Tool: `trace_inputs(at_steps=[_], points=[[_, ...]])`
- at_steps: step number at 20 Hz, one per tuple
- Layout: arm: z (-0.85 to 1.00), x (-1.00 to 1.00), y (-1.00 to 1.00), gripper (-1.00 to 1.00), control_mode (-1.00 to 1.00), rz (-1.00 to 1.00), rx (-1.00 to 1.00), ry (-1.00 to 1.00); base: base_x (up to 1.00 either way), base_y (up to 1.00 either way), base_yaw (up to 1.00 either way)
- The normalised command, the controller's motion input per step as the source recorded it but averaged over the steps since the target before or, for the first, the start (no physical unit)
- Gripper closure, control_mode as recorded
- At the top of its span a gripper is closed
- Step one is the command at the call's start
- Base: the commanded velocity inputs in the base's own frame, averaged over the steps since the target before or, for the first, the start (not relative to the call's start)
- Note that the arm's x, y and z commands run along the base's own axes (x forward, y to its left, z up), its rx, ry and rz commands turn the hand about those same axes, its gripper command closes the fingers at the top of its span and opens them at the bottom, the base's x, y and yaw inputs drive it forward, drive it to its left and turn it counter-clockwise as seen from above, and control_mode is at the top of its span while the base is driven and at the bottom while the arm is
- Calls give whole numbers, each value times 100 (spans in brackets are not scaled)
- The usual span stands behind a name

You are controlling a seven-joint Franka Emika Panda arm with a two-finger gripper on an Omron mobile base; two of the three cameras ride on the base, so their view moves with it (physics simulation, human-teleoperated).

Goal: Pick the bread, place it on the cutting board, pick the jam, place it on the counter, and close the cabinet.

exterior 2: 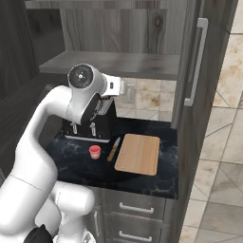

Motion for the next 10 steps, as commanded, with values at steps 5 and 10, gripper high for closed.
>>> trace_inputs(at_steps=[5, 10], points=[[-47, -19, -12, 100, -100, -7, 0, 0, 0, 0, 0], [-43, -18, -21, 100, -100, -6, 0, 0, 0, 0, 0]])
